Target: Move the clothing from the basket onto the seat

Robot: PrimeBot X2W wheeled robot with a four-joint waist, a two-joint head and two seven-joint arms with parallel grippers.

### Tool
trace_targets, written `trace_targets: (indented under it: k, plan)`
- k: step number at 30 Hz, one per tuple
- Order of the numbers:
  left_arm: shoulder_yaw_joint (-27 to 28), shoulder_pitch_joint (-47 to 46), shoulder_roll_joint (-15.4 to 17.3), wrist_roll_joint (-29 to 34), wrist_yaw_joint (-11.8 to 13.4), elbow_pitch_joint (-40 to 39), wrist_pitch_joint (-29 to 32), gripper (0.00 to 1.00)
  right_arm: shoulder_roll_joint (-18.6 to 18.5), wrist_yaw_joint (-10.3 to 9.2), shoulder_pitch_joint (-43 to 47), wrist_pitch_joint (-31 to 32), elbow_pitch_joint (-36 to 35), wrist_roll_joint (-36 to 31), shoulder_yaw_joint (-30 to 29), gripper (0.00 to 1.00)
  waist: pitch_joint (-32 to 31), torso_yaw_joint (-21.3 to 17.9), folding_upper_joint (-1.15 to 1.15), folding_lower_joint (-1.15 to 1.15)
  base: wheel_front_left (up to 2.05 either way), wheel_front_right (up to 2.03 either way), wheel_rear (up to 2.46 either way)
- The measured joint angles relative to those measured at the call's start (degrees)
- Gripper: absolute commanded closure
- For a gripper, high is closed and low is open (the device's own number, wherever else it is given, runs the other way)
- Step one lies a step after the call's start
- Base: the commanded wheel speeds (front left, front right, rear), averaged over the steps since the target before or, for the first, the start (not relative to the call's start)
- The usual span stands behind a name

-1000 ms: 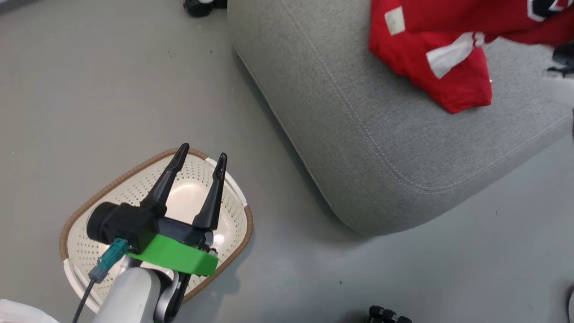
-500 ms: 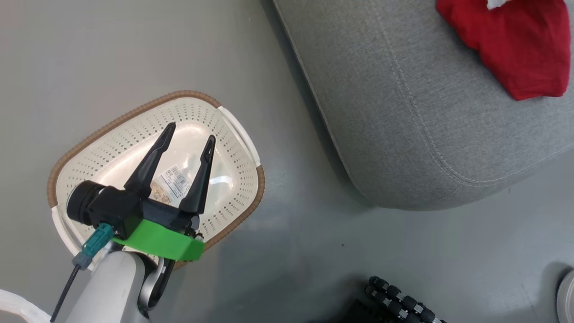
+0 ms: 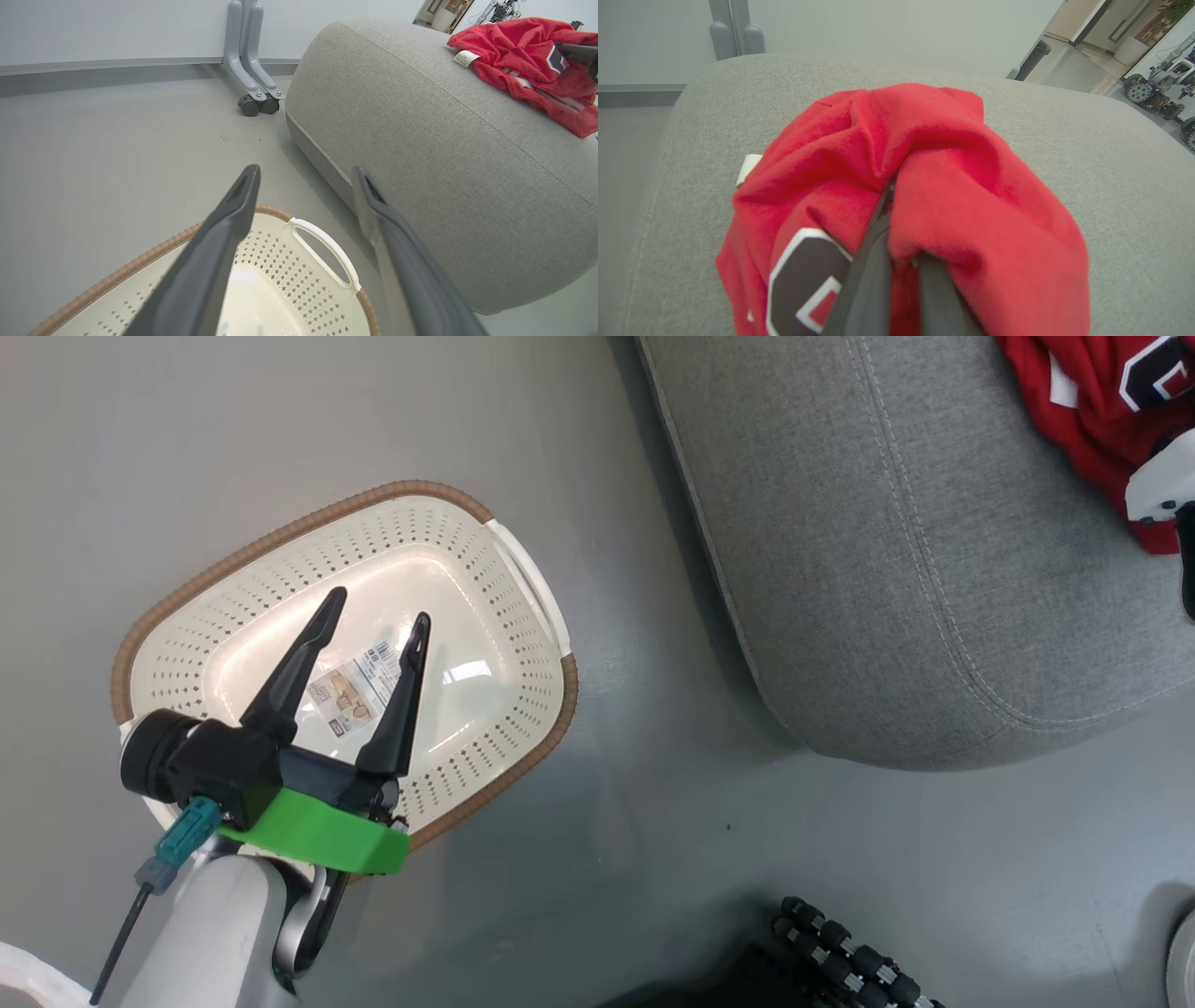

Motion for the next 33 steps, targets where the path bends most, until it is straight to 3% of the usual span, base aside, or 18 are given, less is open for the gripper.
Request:
trace_targets:
  k: [7, 8, 9, 10, 22, 33]
  plan:
    - [-0.2, 0.0, -0.3, 0.0, 0.0, 0.5, 0.0, 0.00, -0.2, 0.00, 0.0, 0.0, 3.3, 4.6, 4.7, 1.00, -1.6, -1.0, 0.00, 0.00, 0.00, 0.00, 0.00]
    - [-0.3, 0.1, -0.4, 0.0, 0.0, 0.5, 0.0, 0.00, -0.3, 0.00, 0.0, 0.0, 3.5, 5.0, 5.7, 0.72, -2.0, -1.2, 0.00, 0.00, 0.00, 0.00, 0.00]
    - [-0.5, 0.1, -0.5, 0.0, 0.0, 0.5, 0.0, 0.00, -0.6, 0.01, 0.0, 0.0, 3.6, 5.0, 6.6, 0.11, -2.4, -1.3, 0.00, 0.00, 0.00, 0.00, 0.00]
    - [-0.6, 0.1, -0.6, -0.1, 0.0, 0.4, 0.0, 0.00, -0.7, 0.00, 0.0, 0.0, 3.9, 5.1, 7.3, 0.00, -2.7, -1.5, 0.00, 0.00, 0.00, 0.00, 0.00]
    - [-1.0, 1.7, -4.4, -1.0, 0.0, 1.4, 0.0, 0.00, -3.1, 0.00, 2.3, 0.0, 4.7, 7.3, 12.9, 0.00, -10.4, -2.3, 0.00, -0.01, 0.00, 0.00, 0.00]
    - [0.9, 5.3, -9.2, -1.4, 0.0, 2.1, 0.0, 0.00, -6.8, 0.00, 8.7, 0.0, -6.2, 10.2, 18.9, 0.00, -20.1, -2.6, 0.00, -0.01, 0.00, 0.00, 0.00]
